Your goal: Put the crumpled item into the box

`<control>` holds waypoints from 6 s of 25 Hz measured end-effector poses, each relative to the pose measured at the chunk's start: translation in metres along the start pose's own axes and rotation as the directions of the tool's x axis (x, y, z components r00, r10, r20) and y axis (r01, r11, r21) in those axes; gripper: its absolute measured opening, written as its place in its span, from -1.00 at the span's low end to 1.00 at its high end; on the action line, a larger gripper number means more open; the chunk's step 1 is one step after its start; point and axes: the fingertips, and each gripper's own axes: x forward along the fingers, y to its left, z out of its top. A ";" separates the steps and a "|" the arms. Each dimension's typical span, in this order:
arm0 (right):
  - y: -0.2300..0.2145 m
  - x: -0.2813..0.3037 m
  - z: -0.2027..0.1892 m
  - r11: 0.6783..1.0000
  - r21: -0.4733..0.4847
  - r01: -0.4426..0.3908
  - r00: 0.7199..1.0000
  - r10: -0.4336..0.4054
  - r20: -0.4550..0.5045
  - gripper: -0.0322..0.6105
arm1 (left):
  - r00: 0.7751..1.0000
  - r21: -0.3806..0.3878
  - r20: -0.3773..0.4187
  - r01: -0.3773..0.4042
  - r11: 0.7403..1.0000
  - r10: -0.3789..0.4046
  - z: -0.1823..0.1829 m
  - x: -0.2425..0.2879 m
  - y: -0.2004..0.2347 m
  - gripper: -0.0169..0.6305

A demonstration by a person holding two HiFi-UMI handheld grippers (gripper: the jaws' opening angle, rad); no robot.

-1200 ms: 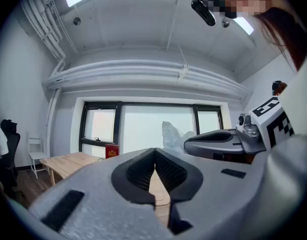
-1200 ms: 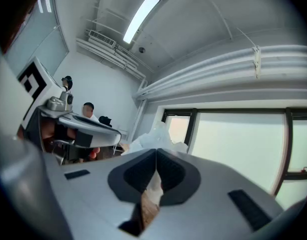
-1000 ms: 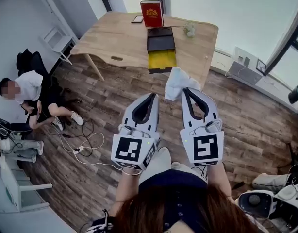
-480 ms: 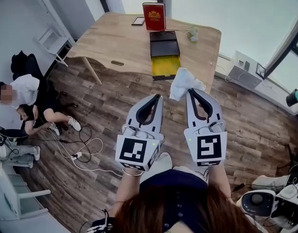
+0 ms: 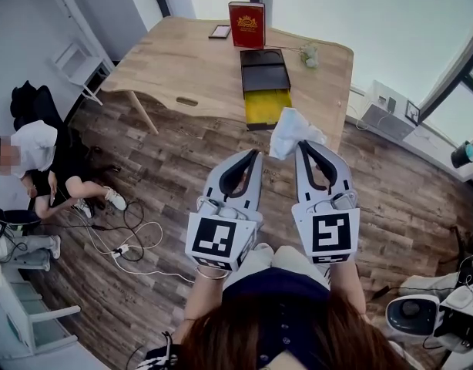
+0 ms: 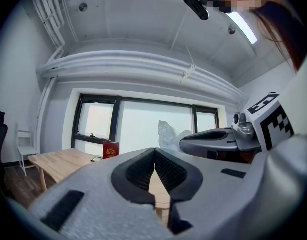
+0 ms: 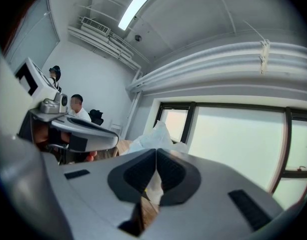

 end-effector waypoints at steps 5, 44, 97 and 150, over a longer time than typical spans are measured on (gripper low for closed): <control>0.000 0.006 -0.003 1.000 0.006 0.007 1.000 -0.007 -0.007 -0.81 | 1.000 -0.004 -0.002 0.015 1.000 -0.015 -0.001 0.005 0.003 -0.86; -0.064 0.165 -0.060 0.991 -0.037 -0.128 0.989 0.125 -0.074 -0.81 | 0.995 -0.014 -0.041 -0.088 0.996 0.087 -0.018 0.151 0.080 -0.86; -0.019 0.311 -0.264 0.855 -0.154 -0.496 0.815 0.396 -0.423 -0.81 | 0.961 -0.054 -0.161 -0.236 0.970 0.224 -0.059 0.207 0.135 -0.86; 0.010 0.360 -0.364 0.820 -0.016 -0.571 0.646 0.438 -0.625 -0.80 | 0.924 -0.059 -0.274 -0.292 0.955 0.265 -0.091 0.187 0.165 -0.86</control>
